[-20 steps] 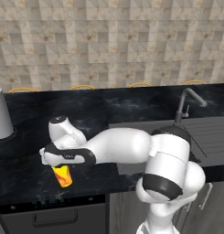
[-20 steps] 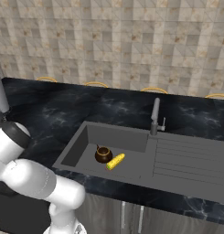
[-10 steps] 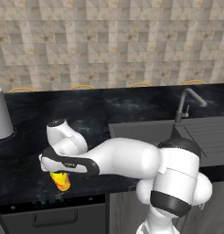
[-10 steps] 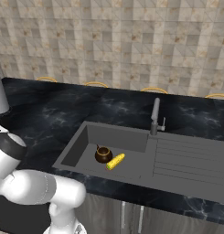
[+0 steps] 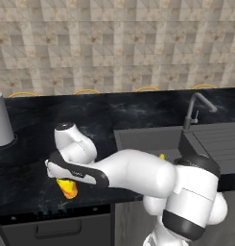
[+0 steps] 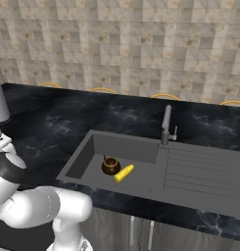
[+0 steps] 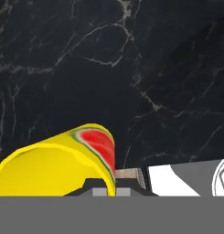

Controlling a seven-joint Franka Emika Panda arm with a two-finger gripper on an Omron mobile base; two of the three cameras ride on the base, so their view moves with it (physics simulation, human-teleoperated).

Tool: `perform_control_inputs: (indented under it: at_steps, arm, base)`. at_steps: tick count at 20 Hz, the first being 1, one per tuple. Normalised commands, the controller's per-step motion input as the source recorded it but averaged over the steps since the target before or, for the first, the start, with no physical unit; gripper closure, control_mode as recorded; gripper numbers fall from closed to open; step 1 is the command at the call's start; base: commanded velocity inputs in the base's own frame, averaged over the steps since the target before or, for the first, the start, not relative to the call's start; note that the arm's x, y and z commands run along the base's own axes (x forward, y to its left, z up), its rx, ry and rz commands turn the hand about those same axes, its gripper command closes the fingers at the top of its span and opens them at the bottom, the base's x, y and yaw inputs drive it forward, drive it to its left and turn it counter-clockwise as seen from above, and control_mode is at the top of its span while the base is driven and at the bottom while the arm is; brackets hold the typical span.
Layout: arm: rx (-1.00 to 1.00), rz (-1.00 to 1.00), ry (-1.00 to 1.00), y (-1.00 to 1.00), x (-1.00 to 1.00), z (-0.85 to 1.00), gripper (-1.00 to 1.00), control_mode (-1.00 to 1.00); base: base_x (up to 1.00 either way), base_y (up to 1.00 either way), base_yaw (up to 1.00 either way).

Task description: Pick the teapot and cup and place them in the sink. Then turn on the water.

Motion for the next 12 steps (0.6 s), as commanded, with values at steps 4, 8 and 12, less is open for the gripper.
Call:
perform_control_inputs:
  at_steps: [4, 8, 12]
  arm:
    - [0.06, 0.05, -0.03, -0.23, 0.00, 0.81, 1.00, -1.00]
    - [0.07, 0.06, -0.05, -0.26, 0.00, 0.90, 1.00, -1.00]
    - [0.02, 0.04, -0.01, -0.45, -0.07, 0.59, 1.00, -1.00]
  base:
    - [0.00, 0.00, 0.00]
    - [0.00, 0.00, 0.00]
    - [0.00, 0.00, 0.00]
